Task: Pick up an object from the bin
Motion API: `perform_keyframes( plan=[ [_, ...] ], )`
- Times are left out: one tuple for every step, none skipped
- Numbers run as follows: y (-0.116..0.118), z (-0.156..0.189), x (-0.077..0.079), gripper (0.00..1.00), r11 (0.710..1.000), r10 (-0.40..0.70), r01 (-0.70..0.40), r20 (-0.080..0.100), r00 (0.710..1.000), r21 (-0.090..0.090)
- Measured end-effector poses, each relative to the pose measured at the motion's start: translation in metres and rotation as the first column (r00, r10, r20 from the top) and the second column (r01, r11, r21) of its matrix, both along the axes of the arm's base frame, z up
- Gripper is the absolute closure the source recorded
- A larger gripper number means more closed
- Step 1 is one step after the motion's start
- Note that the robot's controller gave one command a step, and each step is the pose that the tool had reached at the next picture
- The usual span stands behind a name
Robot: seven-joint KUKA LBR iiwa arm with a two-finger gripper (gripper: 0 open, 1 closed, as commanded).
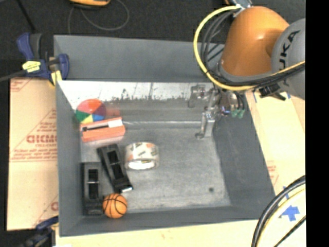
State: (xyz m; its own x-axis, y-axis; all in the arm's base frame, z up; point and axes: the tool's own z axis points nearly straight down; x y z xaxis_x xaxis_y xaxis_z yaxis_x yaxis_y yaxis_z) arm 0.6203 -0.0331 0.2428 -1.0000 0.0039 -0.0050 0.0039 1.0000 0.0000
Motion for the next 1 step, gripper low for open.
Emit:
perform_keyframes(
  plan=[
    [0.0292,-0.0396,0.0190,0.00,0.999,0.043,-0.043,0.004,0.999,-0.002]
  ],
)
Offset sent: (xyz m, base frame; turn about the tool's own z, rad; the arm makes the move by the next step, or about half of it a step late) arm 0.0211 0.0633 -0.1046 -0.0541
